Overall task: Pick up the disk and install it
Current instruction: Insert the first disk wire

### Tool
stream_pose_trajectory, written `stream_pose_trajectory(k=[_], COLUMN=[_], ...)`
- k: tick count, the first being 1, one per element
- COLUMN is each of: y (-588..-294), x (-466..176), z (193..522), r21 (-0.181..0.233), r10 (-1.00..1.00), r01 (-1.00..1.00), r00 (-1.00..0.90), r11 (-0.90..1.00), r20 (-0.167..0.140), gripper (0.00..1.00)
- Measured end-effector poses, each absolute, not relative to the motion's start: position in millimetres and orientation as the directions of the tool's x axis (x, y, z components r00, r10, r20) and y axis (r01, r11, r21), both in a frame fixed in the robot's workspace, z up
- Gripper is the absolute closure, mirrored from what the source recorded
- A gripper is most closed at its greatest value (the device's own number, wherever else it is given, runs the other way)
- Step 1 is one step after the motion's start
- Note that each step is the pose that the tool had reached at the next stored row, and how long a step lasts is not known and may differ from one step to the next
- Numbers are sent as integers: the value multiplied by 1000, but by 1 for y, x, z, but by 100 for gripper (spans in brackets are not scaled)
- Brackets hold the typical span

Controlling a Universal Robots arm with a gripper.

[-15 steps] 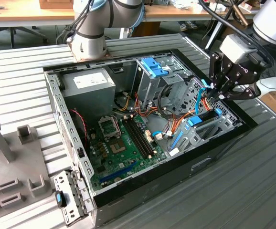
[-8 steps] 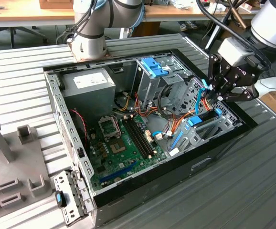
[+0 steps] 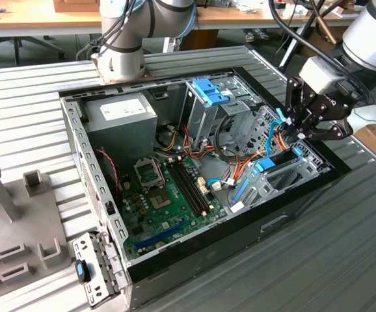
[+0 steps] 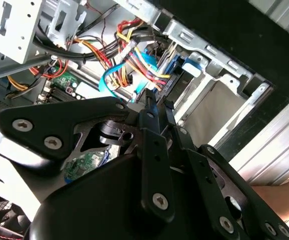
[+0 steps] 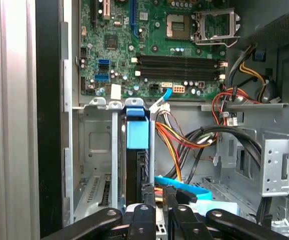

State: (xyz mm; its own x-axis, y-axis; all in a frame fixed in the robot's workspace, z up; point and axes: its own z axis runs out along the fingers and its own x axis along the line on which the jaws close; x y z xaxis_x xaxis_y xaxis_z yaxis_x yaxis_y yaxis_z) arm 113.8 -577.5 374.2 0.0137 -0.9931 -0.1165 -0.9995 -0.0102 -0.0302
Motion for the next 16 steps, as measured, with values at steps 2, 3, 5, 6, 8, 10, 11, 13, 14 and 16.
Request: stream_pose_trajectory(k=[2, 3, 5, 6, 8, 10, 11, 13, 14, 16], y=[-577, -577, -578, -578, -578, -578, -578, -578, -578, -578], x=[118, 118, 118, 118, 118, 118, 118, 120, 127, 135], z=[373, 373, 373, 371, 369, 367, 367, 366, 366, 365], r21=[-30, -30, -30, -30, -30, -30, -30, -30, -29, -28], r10=[-993, -993, -993, -993, -993, -993, -993, -993, -993, -994], r01=[-999, -999, -999, -1000, -1000, -1000, -1000, -1000, -1000, -1000], r00=[14, 14, 14, 13, 12, 10, 10, 10, 10, 10], r11=[-10, -10, -10, -9, -8, -7, -7, -7, -7, -7], r20=[-115, -115, -115, -116, -115, -115, -115, -116, -115, -112], gripper=[79, 79, 79, 79, 79, 79, 79, 79, 79, 79])
